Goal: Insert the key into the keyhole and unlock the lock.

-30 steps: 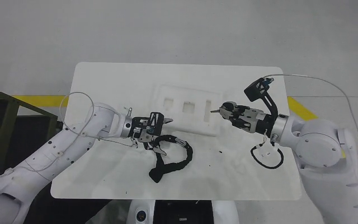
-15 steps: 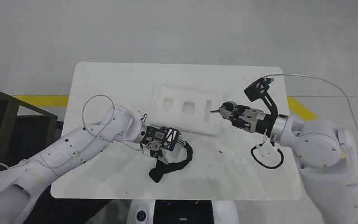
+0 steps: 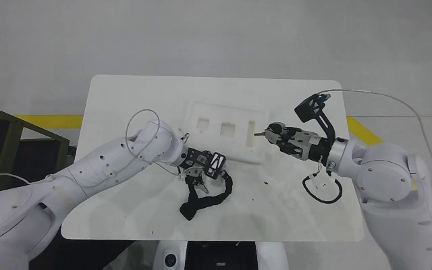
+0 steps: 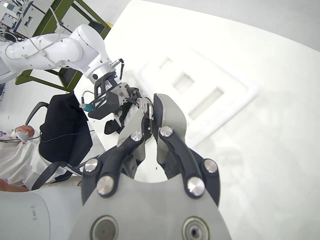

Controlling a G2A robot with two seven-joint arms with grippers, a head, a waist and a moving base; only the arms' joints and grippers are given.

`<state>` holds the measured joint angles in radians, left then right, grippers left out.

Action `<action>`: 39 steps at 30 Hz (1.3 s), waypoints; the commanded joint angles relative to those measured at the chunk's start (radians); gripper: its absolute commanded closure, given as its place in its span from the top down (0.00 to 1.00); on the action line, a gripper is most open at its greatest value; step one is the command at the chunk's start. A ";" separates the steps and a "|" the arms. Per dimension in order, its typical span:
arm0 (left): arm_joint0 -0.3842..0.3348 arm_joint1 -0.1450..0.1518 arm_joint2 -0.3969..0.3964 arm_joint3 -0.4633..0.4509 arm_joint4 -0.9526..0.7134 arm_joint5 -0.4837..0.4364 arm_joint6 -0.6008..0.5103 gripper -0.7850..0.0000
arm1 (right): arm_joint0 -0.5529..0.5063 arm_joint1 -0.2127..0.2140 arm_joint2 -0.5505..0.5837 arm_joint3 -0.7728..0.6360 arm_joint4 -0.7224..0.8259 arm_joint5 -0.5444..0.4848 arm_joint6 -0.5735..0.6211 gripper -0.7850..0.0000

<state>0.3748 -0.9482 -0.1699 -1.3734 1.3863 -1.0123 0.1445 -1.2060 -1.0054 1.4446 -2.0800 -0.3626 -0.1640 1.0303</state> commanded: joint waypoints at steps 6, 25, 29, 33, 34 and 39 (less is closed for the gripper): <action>0.004 -0.039 0.000 0.059 0.048 0.000 0.036 0.45 | 0.000 0.000 0.000 0.000 0.000 0.000 0.000 0.00; -0.002 -0.075 0.000 0.161 0.087 0.000 0.129 0.00 | 0.000 0.000 0.000 0.000 0.000 0.000 0.000 0.00; -0.013 -0.073 -0.001 0.173 0.061 0.000 0.186 0.00 | 0.000 0.000 0.000 0.000 0.000 0.000 0.000 0.00; -0.010 -0.062 -0.022 0.182 0.045 0.001 0.226 0.00 | 0.000 0.000 0.000 0.000 0.000 0.000 0.000 0.00; -0.002 -0.058 -0.032 0.182 0.034 0.004 0.242 0.00 | 0.000 0.000 0.000 0.000 0.000 0.000 0.000 0.00; 0.047 -0.022 -0.084 0.150 0.026 0.051 0.291 0.00 | -0.010 0.000 -0.004 0.000 -0.002 0.007 -0.018 0.00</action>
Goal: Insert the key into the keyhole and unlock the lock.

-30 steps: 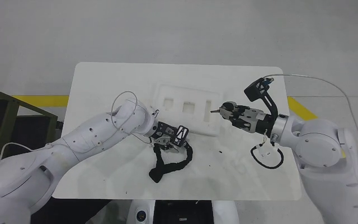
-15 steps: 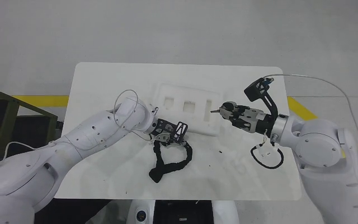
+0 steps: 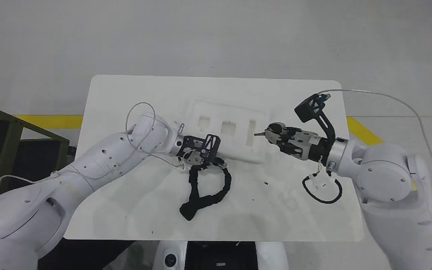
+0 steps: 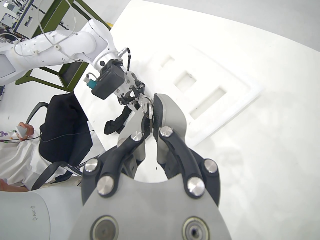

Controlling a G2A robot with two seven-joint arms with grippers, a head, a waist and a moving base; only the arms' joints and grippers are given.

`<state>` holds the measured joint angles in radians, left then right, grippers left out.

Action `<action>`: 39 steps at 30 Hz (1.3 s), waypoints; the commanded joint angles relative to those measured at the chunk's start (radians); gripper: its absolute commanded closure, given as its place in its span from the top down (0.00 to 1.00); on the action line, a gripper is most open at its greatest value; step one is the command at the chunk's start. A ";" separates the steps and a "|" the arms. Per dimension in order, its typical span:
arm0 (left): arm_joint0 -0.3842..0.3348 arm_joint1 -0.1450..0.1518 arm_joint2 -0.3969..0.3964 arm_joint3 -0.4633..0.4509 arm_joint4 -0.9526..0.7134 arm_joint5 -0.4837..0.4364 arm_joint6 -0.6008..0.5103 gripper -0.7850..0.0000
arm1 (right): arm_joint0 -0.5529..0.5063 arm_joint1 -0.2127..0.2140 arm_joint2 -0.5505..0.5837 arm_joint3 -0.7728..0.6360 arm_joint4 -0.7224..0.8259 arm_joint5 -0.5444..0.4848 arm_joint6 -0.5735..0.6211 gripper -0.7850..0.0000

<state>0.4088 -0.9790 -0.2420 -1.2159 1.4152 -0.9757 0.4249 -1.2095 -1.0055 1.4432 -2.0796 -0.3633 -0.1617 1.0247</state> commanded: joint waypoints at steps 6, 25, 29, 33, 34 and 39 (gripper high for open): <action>0.130 0.069 -0.098 -0.091 -0.044 0.176 0.071 0.00 | 0.001 -0.001 -0.040 -0.004 0.024 0.037 -0.004 0.00; 0.434 0.203 -0.390 -0.328 -0.047 0.497 0.178 0.00 | 0.102 -0.003 -0.165 -0.060 0.100 0.136 0.099 0.00; 0.477 0.211 -0.427 -0.351 -0.045 0.523 0.188 0.00 | 0.132 -0.008 -0.217 -0.060 0.072 0.159 0.079 0.00; 0.510 0.209 -0.447 -0.349 -0.065 0.523 0.207 0.00 | 0.152 -0.013 -0.256 -0.061 0.038 0.203 0.051 0.00; 0.514 0.208 -0.448 -0.349 -0.061 0.520 0.208 0.00 | 0.157 -0.014 -0.266 -0.061 0.032 0.214 0.049 0.00; 0.528 0.199 -0.460 -0.343 -0.037 0.535 0.206 0.00 | 0.179 -0.019 -0.299 -0.060 -0.005 0.268 0.034 0.00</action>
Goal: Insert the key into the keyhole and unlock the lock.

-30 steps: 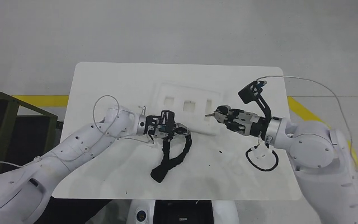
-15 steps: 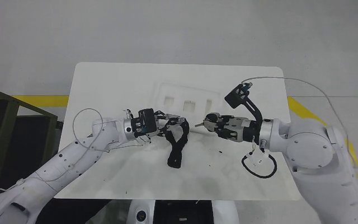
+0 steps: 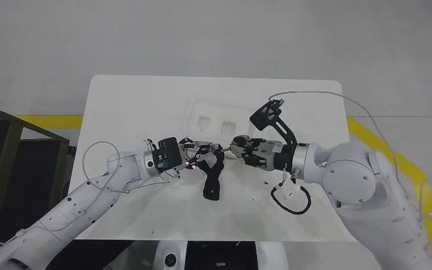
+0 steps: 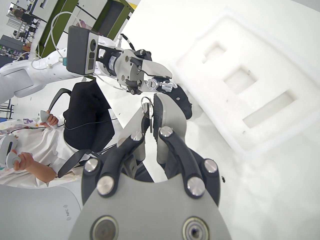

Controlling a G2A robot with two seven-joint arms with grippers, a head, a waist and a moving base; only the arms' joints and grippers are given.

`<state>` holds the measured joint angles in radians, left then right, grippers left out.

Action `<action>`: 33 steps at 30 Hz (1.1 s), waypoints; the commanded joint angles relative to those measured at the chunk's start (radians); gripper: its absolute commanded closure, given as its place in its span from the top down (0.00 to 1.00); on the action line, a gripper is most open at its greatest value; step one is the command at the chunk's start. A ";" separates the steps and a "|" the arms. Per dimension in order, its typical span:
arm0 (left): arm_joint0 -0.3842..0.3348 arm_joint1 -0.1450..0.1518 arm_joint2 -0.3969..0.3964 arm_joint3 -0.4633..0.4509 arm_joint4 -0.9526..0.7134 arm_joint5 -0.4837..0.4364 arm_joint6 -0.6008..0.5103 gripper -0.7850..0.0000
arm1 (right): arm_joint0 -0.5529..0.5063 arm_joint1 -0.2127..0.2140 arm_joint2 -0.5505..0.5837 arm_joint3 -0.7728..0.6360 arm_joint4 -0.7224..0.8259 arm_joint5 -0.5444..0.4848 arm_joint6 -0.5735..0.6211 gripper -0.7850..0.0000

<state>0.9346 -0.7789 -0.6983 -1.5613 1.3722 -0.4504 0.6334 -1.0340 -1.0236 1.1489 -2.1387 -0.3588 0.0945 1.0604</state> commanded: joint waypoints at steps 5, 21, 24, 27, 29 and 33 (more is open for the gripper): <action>0.010 -0.005 -0.011 0.005 0.016 0.025 -0.005 0.00 | 0.026 -0.005 -0.039 -0.021 -0.055 0.068 0.004 0.00; 0.010 -0.005 -0.011 0.005 0.016 0.025 -0.005 0.00 | 0.080 -0.029 -0.134 0.022 -0.058 0.120 -0.055 0.00; 0.010 -0.005 -0.011 0.005 0.016 0.025 -0.005 0.00 | 0.087 -0.032 -0.143 0.031 -0.058 0.123 -0.055 0.00; 0.010 -0.005 -0.011 0.005 0.016 0.025 -0.005 0.00 | 0.093 -0.034 -0.148 0.039 -0.060 0.129 -0.056 0.00; 0.010 -0.005 -0.011 0.005 0.016 0.025 -0.005 0.00 | 0.094 -0.035 -0.149 0.043 -0.063 0.135 -0.058 0.00; 0.010 -0.005 -0.011 0.005 0.016 0.025 -0.005 0.00 | 0.093 -0.036 -0.146 0.046 -0.067 0.142 -0.059 0.00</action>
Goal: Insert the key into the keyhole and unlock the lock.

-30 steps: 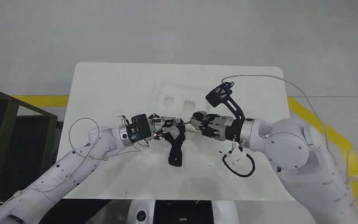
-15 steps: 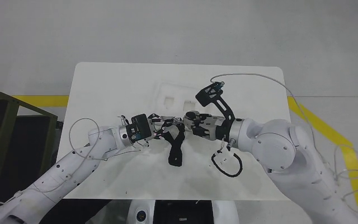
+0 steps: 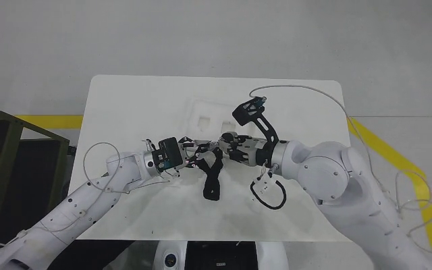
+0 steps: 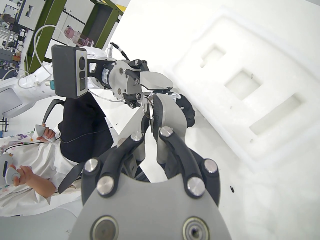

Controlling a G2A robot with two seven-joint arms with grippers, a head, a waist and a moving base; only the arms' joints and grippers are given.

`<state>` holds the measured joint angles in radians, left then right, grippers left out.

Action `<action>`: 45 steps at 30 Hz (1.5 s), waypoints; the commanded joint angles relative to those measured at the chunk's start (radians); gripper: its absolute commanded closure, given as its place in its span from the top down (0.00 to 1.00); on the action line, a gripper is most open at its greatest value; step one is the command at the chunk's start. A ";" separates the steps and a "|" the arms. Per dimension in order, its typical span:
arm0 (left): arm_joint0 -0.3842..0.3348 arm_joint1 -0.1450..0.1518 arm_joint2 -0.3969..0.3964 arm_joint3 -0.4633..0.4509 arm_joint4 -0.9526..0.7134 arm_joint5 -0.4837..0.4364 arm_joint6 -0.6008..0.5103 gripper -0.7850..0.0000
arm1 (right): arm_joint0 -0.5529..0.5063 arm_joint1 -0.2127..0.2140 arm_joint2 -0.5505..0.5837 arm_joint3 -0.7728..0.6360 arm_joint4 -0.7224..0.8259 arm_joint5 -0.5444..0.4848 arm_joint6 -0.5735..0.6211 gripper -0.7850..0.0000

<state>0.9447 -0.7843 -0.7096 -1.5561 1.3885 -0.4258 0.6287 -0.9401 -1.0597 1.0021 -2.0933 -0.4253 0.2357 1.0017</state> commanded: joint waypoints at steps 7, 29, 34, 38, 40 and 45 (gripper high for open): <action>0.000 0.000 0.000 0.000 0.000 0.000 0.000 0.00 | -0.012 0.001 0.017 0.000 -0.001 0.001 0.001 0.00; 0.000 0.000 0.000 0.000 0.000 0.000 0.000 0.00 | -0.005 -0.002 0.019 0.021 -0.019 -0.007 0.029 0.00; 0.000 0.000 0.000 0.000 0.000 0.000 0.000 0.00 | 0.021 -0.009 -0.019 0.014 -0.055 0.019 0.057 0.00; 0.000 0.000 0.000 0.000 0.000 0.000 0.000 0.00 | 0.038 -0.015 -0.033 0.030 -0.048 0.023 0.050 0.00; 0.000 0.000 0.000 0.000 0.000 0.000 0.000 0.00 | 0.044 -0.017 -0.035 0.034 -0.047 0.024 0.048 0.00; 0.000 0.000 0.000 0.000 0.000 0.000 0.000 0.00 | 0.057 -0.022 -0.043 0.050 -0.038 0.020 0.047 0.00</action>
<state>0.9447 -0.7843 -0.7096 -1.5561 1.3885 -0.4258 0.6287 -0.8852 -1.0810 0.9599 -2.0469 -0.4657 0.2566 1.0487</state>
